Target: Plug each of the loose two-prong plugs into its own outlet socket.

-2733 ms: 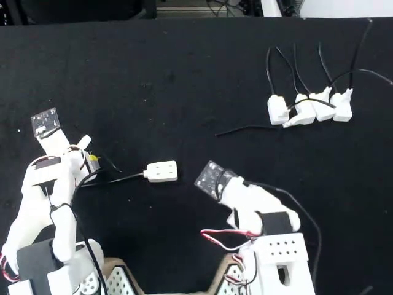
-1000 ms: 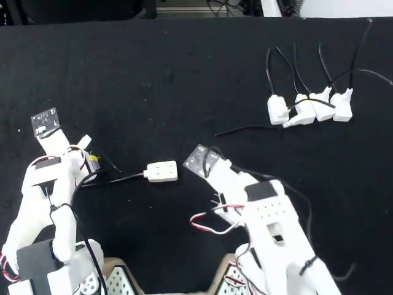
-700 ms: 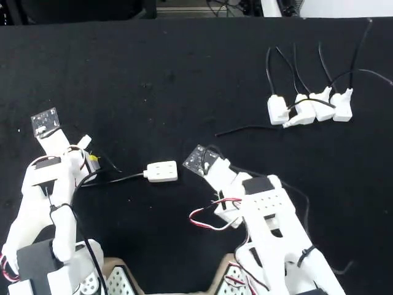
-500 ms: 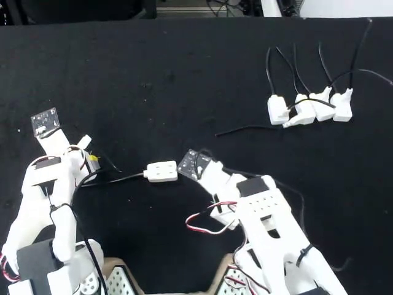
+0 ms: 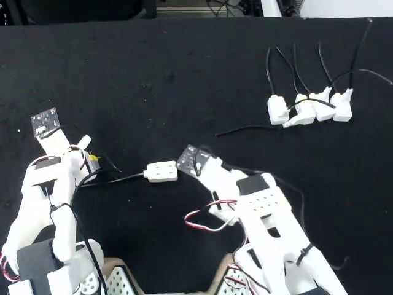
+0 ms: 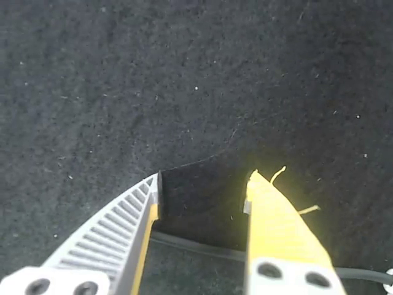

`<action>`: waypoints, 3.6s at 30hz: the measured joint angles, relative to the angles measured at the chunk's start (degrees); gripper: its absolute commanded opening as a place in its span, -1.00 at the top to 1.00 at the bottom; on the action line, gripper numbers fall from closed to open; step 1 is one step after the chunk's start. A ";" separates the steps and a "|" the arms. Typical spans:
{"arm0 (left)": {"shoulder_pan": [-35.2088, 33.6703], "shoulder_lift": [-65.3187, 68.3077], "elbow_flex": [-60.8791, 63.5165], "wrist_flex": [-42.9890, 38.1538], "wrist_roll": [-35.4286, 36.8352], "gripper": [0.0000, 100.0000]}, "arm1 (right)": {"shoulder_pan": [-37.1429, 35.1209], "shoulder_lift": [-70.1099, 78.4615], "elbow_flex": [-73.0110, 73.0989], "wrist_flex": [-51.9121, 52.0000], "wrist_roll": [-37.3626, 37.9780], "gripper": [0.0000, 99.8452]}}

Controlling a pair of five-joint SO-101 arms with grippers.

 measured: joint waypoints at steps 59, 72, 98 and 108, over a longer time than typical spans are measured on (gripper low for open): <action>0.00 0.00 0.00 0.00 0.00 0.55 | -8.00 -19.60 6.95 10.02 8.00 0.81; 0.00 0.00 0.00 0.00 0.00 0.55 | 2.81 7.38 -2.37 -4.57 8.00 0.77; 0.00 0.00 0.00 0.00 0.00 0.55 | -6.51 -5.80 3.16 11.25 27.08 0.77; 0.00 0.00 0.00 0.00 0.00 0.55 | 1.05 0.09 4.22 0.18 27.16 0.77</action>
